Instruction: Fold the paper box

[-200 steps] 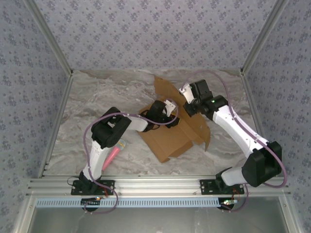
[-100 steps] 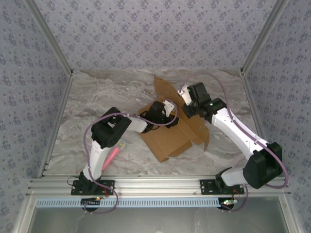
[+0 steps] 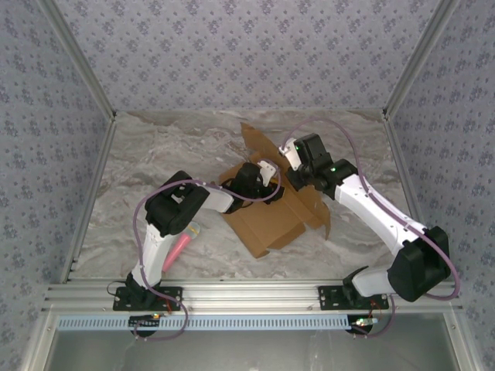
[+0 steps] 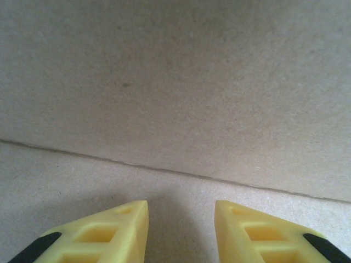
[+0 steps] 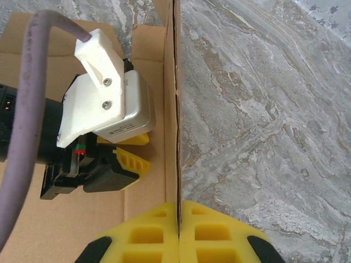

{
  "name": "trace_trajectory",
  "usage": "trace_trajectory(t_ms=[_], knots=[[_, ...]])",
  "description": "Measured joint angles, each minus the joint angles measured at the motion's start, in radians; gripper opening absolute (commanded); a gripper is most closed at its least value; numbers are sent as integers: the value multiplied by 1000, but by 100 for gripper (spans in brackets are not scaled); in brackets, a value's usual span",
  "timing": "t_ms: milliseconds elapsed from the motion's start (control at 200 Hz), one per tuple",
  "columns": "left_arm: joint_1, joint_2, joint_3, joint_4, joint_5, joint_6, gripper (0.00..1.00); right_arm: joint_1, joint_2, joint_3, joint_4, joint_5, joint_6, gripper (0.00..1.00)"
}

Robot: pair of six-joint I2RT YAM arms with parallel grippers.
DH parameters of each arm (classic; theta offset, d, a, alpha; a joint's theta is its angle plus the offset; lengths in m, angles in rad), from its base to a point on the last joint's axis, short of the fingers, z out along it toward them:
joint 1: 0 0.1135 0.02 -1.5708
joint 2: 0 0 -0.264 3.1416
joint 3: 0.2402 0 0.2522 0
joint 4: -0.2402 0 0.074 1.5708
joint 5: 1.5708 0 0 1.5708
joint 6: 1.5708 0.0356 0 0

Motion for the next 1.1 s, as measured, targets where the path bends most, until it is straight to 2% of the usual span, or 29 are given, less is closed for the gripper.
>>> trace_trajectory(t_ms=[305,515,700,904,1099], knots=[[0,-43,-56,5,0,-8,47,-3,12,5,0,118,-63,0],[0,-98,-105,-28,-3,-28,49,29,35,4,20,249,-160,0],[26,-174,-188,-35,-8,-66,50,61,47,-34,105,354,-282,0],[86,-295,-303,-38,-34,-116,51,56,50,-82,242,382,-446,0],[117,-494,-362,-126,-114,-140,53,54,45,-154,407,346,-615,0]])
